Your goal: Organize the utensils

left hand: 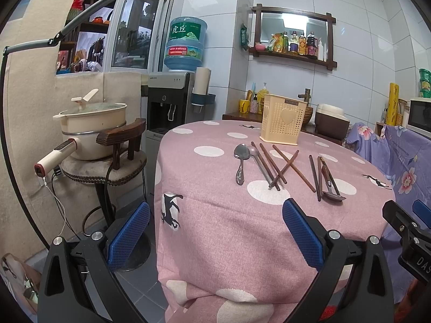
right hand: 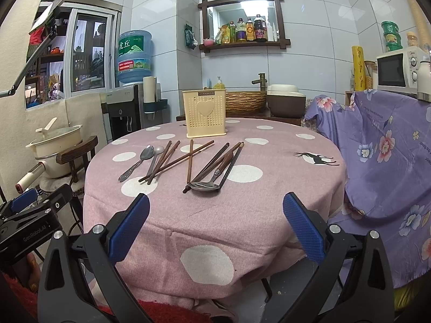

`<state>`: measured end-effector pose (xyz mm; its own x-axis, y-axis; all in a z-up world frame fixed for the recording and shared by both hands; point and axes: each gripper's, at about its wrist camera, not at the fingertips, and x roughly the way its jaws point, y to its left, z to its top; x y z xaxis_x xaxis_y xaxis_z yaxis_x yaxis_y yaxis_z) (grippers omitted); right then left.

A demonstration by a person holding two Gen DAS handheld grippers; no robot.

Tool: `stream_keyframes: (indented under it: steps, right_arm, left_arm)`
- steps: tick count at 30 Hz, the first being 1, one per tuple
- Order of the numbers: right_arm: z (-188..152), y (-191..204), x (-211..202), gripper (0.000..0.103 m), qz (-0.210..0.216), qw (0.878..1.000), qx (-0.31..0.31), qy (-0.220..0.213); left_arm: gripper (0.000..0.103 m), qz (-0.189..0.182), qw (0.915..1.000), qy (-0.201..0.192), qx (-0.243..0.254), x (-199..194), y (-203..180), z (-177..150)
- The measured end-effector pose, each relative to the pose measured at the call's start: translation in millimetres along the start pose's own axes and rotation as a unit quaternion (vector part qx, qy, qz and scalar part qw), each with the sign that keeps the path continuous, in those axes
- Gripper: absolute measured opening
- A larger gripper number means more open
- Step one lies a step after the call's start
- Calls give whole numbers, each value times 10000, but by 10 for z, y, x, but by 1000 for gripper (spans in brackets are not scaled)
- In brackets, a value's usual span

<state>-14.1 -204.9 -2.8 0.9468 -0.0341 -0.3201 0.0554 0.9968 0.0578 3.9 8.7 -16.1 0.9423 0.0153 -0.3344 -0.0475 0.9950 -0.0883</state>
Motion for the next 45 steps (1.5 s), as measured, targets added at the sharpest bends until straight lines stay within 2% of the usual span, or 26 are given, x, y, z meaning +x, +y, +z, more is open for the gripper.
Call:
stream_keyframes:
  steps: [11,19,22,27,32,36,39,43,45]
  right_arm:
    - [-44,5,61,98,12,10000,1,78]
    - [-16,-33,215,98,34,9993,-67,357]
    - [64,-89,362,98,100,9984,-87,552]
    - [207,-260,660,98,128,9965,78,826]
    - [349,-315,1052,98,195,9887,-130,1478]
    - [465,-384,1345,98,307,9828,-94,1818]
    - [610,-461,1553,94,201,9809,-43,1934]
    - [810,-543,1831,83,42,9788,-33,2047]
    - [901,-571,2018,77,-44,9766,-62,2147]
  left_arm:
    - [98,3,10000,59,-9,5,8,-84]
    - [98,71,9988,455,-148,225,69,-43]
    - [98,159,9981,577,-147,351,110,25]
    - [98,203,9952,950,132,629,123,207]
    - [98,-36,9931,1166,140,881,147,452]
    - [96,-143,9908,1310,326,1092,113,631]
    - [94,-223,9882,1463,393,1256,94,743]
    - [88,-350,9847,1657,416,1501,39,902]
    - [82,-456,9818,1784,456,1625,-20,966]
